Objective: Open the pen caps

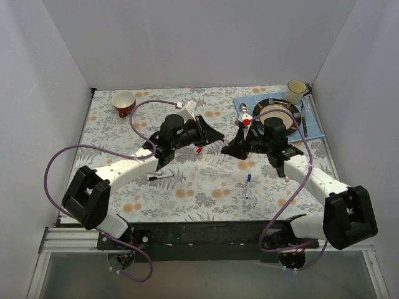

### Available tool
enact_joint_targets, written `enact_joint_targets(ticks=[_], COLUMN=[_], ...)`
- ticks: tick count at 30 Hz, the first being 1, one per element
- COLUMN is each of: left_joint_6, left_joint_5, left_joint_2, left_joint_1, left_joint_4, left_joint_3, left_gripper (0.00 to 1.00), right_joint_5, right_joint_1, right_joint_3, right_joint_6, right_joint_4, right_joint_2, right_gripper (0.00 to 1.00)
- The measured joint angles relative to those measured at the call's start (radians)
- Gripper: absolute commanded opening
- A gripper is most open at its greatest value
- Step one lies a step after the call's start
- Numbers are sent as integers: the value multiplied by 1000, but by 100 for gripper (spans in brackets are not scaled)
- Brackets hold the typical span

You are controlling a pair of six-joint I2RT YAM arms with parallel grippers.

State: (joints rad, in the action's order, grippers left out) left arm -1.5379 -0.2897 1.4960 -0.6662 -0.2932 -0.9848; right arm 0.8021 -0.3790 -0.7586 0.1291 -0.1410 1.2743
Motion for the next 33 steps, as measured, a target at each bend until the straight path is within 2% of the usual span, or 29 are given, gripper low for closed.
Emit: enact_joint_targets(ticks=[31, 33], left_joint_6=[13, 35], left_joint_5=[-278, -115], left_joint_2=[7, 15], left_joint_1=[196, 301], left_joint_4=[203, 174], left_joint_3=[-108, -163], left_gripper=[0, 0], right_joint_5=[-82, -37], right_joint_1=[-85, -62], right_joint_3=[-69, -27], right_joint_6=[70, 87], right_joint_4=[-82, 53], right_joint_2=[71, 52], right_gripper=[1, 1])
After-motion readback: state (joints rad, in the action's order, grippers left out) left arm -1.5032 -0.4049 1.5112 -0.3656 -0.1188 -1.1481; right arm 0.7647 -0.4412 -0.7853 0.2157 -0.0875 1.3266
